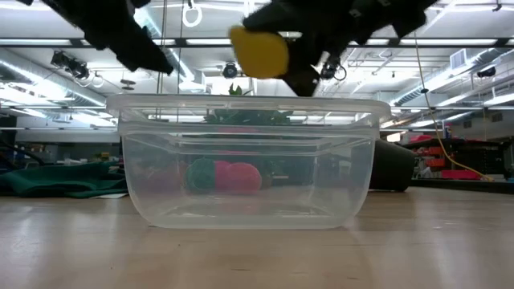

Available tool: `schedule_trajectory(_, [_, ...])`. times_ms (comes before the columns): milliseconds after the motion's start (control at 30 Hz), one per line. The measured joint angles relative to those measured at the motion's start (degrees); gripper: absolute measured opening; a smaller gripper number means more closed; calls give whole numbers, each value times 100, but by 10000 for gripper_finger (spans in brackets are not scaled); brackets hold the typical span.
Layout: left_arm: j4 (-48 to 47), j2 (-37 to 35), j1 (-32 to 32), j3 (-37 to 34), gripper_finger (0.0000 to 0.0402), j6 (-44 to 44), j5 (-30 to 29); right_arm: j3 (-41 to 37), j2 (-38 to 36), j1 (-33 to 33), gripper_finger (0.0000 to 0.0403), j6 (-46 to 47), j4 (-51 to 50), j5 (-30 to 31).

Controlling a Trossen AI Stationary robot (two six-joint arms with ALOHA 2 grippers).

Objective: Pick and placing Produce into tupperware
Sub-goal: Put the yellow lemon into the transparent bin

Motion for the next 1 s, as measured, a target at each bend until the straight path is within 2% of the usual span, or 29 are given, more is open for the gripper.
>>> schedule_trajectory(200, [597, -25, -64, -304, 162, -147, -2, 1140, 630, -1, 150, -744, -1635, 23])
schedule_trajectory(300, [709, -25, -208, -326, 162, -142, 2, 1465, 931, -1, 150, -921, -1919, 101])
schedule_trajectory(667, [918, -17, -1008, -326, 157, -94, -30, 1581, 1164, -88, 150, -904, -2283, 416])
schedule_trajectory(1000, [729, -10, -1058, -326, 149, -167, -273, 1580, 1164, -123, 150, -773, -2513, 414])
